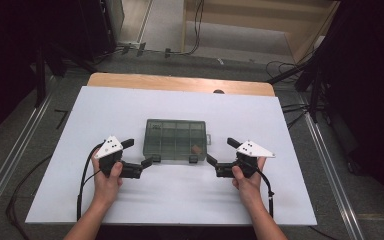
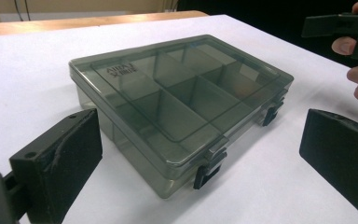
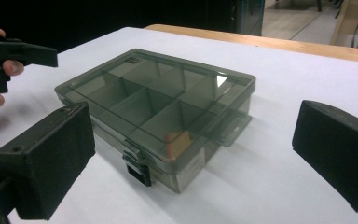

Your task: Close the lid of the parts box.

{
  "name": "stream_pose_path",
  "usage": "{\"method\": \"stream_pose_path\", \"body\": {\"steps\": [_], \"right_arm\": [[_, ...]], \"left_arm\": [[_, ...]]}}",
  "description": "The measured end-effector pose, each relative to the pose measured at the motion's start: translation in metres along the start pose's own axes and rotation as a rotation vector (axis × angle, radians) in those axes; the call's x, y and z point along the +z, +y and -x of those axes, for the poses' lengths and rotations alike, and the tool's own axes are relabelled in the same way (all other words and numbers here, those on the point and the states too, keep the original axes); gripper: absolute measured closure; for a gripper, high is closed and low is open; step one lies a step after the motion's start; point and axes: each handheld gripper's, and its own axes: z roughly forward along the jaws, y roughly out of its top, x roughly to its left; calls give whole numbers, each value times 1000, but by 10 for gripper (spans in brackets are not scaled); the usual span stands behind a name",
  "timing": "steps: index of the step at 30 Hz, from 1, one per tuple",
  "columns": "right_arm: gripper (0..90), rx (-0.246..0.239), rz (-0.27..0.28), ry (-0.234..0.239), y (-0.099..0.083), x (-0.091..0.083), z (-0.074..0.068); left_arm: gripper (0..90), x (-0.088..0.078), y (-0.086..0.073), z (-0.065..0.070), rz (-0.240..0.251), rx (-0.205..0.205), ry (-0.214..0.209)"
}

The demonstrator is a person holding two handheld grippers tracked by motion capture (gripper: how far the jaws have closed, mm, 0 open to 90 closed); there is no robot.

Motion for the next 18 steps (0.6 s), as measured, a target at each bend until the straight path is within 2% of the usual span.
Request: {"method": "stream_pose_path", "body": {"steps": [4, 8, 18], "right_arm": [[0, 1, 2, -25, -3, -10, 5], [0, 7, 3, -37, -6, -18, 11], [0, 12, 8, -76, -11, -38, 18]], "left_arm": [[0, -7, -1, 0, -9, 12, 15], [0, -17, -4, -2, 0, 0, 9], [0, -33, -10, -7, 3, -7, 41]]}}
